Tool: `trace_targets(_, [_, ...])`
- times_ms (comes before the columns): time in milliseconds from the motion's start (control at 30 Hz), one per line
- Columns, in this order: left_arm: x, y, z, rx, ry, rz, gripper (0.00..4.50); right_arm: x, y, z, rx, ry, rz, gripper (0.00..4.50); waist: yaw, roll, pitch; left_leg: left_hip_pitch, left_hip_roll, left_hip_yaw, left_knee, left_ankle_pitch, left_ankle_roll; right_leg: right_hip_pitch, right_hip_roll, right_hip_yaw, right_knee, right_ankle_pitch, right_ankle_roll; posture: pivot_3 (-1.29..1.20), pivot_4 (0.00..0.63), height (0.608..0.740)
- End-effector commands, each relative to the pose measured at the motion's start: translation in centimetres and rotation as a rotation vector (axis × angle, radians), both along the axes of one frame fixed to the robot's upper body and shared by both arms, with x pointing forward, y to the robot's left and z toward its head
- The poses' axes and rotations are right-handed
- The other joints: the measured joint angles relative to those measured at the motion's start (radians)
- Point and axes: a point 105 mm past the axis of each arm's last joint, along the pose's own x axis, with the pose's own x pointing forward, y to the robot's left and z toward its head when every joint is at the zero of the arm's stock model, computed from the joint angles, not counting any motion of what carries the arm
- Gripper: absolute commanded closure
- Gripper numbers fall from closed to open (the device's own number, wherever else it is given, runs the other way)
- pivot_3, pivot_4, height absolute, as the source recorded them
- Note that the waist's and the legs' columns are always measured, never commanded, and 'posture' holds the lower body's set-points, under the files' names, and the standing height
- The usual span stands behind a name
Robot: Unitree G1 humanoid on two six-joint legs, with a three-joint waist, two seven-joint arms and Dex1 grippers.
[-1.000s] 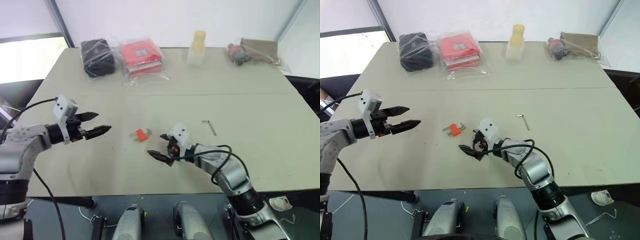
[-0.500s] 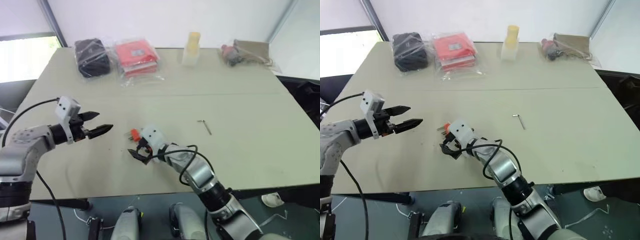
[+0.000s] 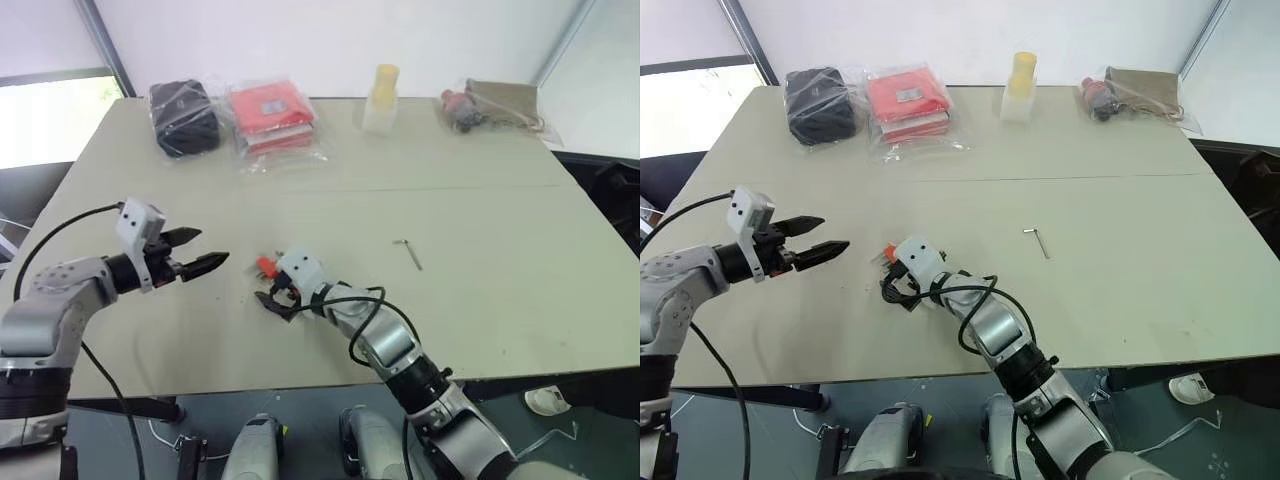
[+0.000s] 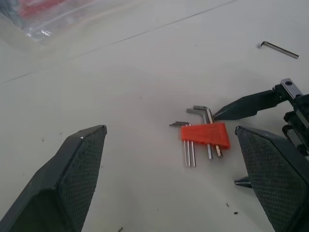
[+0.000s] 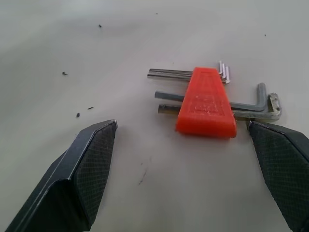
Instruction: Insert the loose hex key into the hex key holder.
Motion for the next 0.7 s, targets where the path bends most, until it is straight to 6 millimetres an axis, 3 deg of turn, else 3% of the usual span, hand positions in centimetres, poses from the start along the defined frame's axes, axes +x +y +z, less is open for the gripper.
trace_targets(33, [0.0,0.4,1.2,0.007,-0.057,0.011,0.04,0.6,-0.6,-0.9,-0.023,0.018,-0.032,0.00,0.000,0.000,0.000,0.000,0.000,0.000,0.000,0.000,0.000,0.000,0.000,0.000,0.000,0.000,0.000,0.00,0.150,0.740])
trace_targets(67, [-0.1,0.4,1.2,0.007,-0.057,0.012,0.04,0.7,-0.6,-1.0,-0.023,0.018,-0.031,0.00,0.000,0.000,0.000,0.000,0.000,0.000,0.000,0.000,0.000,0.000,0.000,0.000,0.000,0.000,0.000,0.00,0.150,0.740])
trace_targets(167, [-0.2,0.4,1.2,0.005,-0.056,0.013,0.00,0.8,-0.6,-1.0,-0.027,0.011,-0.024,0.90,-0.001,0.000,0.000,0.000,0.000,0.000,0.000,0.000,0.000,0.000,0.000,0.000,0.000,0.000,0.000,0.00,0.150,0.740])
trace_targets(333, [-0.2,0.5,1.1,0.011,-0.057,0.021,0.00,0.6,-0.4,-1.2,-0.038,0.000,0.003,3.44,-0.001,0.000,0.000,0.000,0.000,0.000,0.000,0.000,0.000,0.000,0.000,0.000,0.000,0.000,0.000,0.00,0.150,0.740])
trace_targets(567, [-0.2,0.3,1.0,0.002,-0.061,0.024,0.00,0.6,-0.5,-1.0,-0.048,-0.021,0.012,3.51,-0.001,0.000,0.000,0.000,0.000,0.000,0.000,0.000,0.000,0.000,0.000,0.000,0.000,0.000,0.000,0.00,0.150,0.740])
trace_targets(667, [-0.3,-0.1,0.8,-0.002,-0.053,0.001,0.00,1.2,-1.3,1.0,-0.058,-0.143,0.034,3.51,0.001,0.000,0.000,0.000,0.000,0.000,0.000,0.000,0.000,0.000,0.000,0.000,0.000,0.000,0.000,0.00,0.150,0.740])
trace_targets(700, [-0.2,-0.3,0.8,-0.001,-0.051,-0.018,0.00,1.6,-2.1,2.9,-0.077,-0.259,0.064,3.51,0.004,0.000,0.000,0.000,0.000,0.000,0.000,0.000,0.000,0.000,0.000,0.000,0.000,0.000,0.000,0.00,0.150,0.740])
